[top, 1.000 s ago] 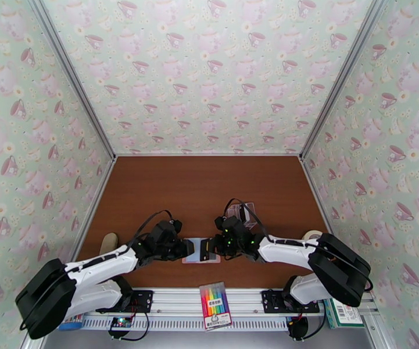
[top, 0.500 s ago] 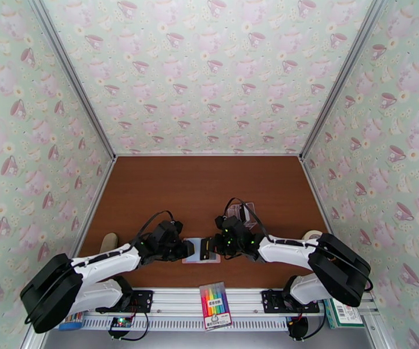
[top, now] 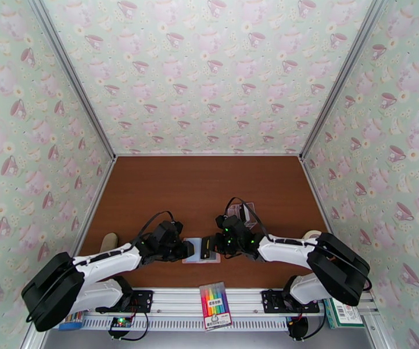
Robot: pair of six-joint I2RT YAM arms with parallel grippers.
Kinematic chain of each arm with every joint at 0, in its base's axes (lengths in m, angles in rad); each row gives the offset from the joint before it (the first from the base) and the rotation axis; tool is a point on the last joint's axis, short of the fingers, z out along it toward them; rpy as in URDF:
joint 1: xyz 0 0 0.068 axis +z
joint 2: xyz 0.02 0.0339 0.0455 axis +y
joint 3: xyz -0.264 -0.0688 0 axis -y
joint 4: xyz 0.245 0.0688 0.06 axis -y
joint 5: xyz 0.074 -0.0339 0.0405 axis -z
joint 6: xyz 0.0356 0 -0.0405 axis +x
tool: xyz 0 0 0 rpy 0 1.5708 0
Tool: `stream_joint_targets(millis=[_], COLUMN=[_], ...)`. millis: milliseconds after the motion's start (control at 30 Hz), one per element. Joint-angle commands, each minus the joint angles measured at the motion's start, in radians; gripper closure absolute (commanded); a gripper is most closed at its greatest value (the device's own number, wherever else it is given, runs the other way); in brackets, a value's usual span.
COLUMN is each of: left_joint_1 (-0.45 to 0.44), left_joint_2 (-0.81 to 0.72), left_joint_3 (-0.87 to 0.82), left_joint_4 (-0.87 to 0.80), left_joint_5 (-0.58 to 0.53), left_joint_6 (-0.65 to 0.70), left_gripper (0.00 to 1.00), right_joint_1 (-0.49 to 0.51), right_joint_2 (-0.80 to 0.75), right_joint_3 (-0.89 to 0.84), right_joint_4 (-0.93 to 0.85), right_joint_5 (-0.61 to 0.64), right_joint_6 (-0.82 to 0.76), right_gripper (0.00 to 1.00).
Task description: Put the credit cards into the card holder
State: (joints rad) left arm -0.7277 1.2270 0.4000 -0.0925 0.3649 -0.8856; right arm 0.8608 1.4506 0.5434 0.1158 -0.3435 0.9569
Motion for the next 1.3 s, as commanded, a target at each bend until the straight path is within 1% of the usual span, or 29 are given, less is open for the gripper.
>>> stream_joint_targets(millis=[0,867,1267], left_joint_1=[-0.004,-0.013,-0.015], left_joint_2=[0.011,0.024,0.015], left_joint_3=[0.008,0.000,0.002], left_joint_4=[0.003,0.013,-0.001], left_joint_5=[-0.022,-0.032,-0.040], left_joint_6=[0.014,0.008,0.011], left_gripper=[0.53,0.53,0.53], right_joint_1=[-0.005,-0.005,-0.004], right_joint_2=[0.022,0.065,0.058], right_joint_3=[0.015,-0.002,-0.007], right_joint_4=[0.025,0.066,0.059], right_joint_5=[0.003,-0.019,-0.016], right_joint_6=[0.006,0.036,0.035], right_gripper=[1.00,1.00,1.00])
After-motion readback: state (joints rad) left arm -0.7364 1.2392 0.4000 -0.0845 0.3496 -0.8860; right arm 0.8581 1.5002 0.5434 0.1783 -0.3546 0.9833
